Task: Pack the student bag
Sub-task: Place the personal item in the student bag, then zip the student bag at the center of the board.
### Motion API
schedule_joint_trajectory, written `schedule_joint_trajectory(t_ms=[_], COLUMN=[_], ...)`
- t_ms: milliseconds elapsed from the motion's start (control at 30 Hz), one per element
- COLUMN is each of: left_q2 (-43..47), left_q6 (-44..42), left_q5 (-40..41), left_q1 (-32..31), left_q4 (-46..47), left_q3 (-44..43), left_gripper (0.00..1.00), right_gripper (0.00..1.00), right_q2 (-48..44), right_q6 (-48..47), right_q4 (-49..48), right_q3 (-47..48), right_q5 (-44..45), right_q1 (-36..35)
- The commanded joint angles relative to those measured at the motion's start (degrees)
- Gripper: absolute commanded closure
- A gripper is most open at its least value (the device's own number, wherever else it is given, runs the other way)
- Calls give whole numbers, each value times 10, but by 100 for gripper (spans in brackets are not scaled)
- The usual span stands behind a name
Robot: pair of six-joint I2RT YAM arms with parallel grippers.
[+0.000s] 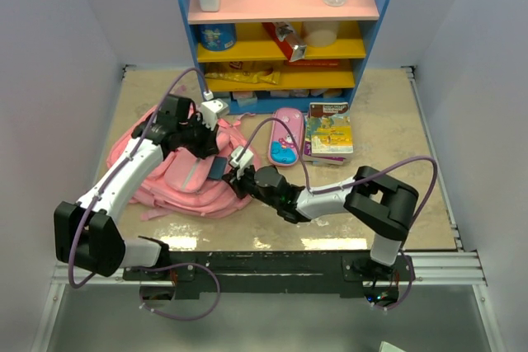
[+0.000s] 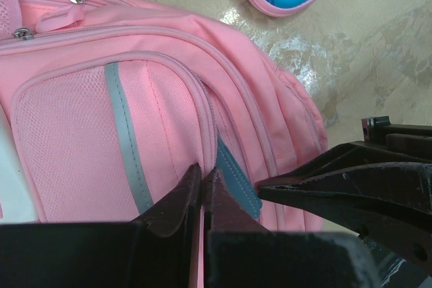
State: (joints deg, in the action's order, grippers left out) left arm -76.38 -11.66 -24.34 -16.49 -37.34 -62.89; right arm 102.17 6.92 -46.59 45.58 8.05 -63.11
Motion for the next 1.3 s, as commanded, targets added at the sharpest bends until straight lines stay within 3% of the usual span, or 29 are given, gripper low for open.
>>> schedule_joint_trajectory(t_ms=[0,300,533,600,633,667,800,867,1000,1033,1133,1267], left_q2=[32,40,41,36,28,24,-13,-24,-47,-48,-47,-44], left_q6=[-15,-13,-6,0,1,5,17,23,28,30,34,37], left_q5=[-62,-63,-50,-40,-31,-26,-33,-39,-30,-26,-18,-19], left_q1=[0,1,0,1,1,1,1,1,1,1,1,1], left_q4=[37,39,60,69,80,84,93,95,99,101,109,114], left_q3=[-14,0,12,16,19,20,9,-3,-20,-23,-22,-21], left_gripper=[100,100,100,100,100,100,83,81,82,83,85,86], right_gripper=[100,100,100,90,76,70,60,55,45,36,27,24], right_q2=[12,73,9,-30,-66,-82,-135,-138,-101,-93,-65,-25], right_q6=[15,49,51,42,41,40,38,30,36,46,63,88], right_q4=[-47,-63,-103,-99,-98,-97,-49,-35,-1,-3,9,37], right_q3=[42,101,29,-7,-21,-34,-74,-74,-45,-40,-14,33], right_q5=[7,23,61,65,62,55,41,48,56,58,71,124], right_q1=[4,12,19,19,18,18,-6,-46,-112,-127,-142,-151])
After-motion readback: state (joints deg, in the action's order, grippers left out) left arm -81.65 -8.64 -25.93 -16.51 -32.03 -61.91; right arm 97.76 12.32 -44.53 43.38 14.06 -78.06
